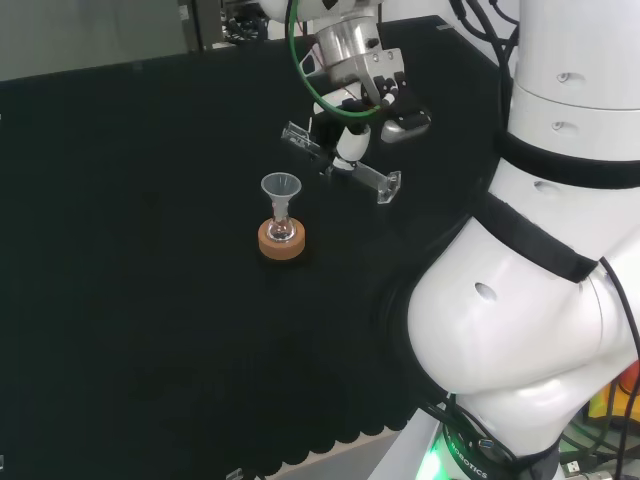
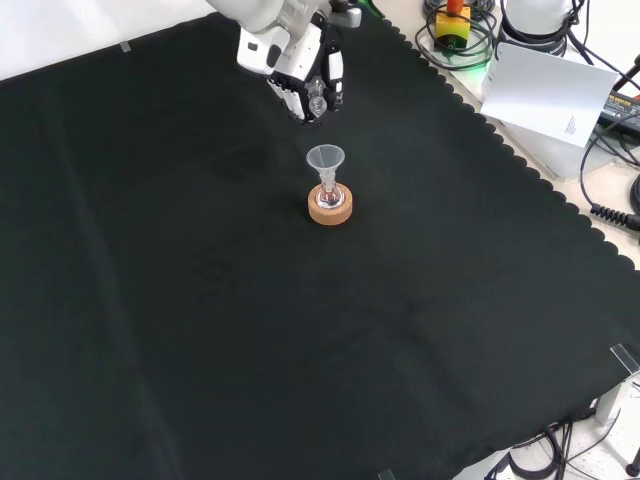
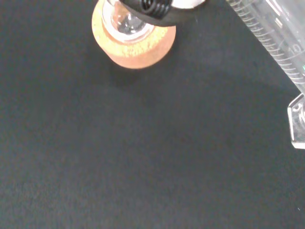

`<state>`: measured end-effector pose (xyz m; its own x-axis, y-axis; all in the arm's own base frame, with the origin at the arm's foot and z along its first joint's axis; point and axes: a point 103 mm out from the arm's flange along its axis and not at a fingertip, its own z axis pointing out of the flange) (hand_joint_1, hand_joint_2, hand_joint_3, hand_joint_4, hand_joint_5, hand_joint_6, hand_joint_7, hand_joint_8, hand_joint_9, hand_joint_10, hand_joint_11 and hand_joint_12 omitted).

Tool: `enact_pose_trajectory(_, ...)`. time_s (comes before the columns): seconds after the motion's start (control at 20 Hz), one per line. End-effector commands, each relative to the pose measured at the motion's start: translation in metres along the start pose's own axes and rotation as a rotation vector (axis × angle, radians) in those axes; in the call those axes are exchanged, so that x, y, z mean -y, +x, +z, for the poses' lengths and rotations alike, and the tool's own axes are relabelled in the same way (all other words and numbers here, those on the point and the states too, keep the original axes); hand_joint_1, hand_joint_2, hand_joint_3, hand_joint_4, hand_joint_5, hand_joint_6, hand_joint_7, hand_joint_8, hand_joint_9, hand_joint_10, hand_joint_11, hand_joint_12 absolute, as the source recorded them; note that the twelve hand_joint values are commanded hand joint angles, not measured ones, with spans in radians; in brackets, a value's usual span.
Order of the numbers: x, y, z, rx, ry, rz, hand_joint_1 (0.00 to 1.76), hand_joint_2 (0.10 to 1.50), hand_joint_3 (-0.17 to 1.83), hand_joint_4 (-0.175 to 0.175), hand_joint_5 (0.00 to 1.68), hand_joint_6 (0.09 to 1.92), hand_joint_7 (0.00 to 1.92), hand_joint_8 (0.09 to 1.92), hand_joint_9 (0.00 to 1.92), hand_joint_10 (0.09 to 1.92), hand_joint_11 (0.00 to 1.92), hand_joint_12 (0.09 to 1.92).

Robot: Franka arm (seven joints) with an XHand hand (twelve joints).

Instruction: Put the graduated cylinder back on the table.

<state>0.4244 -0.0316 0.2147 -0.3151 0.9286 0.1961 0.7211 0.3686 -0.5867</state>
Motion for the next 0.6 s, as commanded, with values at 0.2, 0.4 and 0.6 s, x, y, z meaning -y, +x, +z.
enact_pose_trajectory(0.2, -0.008, -0.017, -0.002, -0.097, -0.12, -0.037, 1.26, 1.04, -0.01, 0.042, 1.13, 0.79, 1.22, 0.62, 1.51, 0.09, 1.29, 0.72)
enact_pose_trajectory(0.4, -0.022, -0.033, -0.002, -0.177, -0.25, -0.06, 1.26, 1.04, -0.01, 0.042, 1.13, 0.79, 1.22, 0.62, 1.51, 0.09, 1.29, 0.72)
enact_pose_trajectory(0.6, -0.044, -0.048, -0.002, -0.258, -0.35, -0.096, 1.26, 1.04, -0.01, 0.042, 1.13, 0.79, 1.22, 0.62, 1.51, 0.09, 1.29, 0.72)
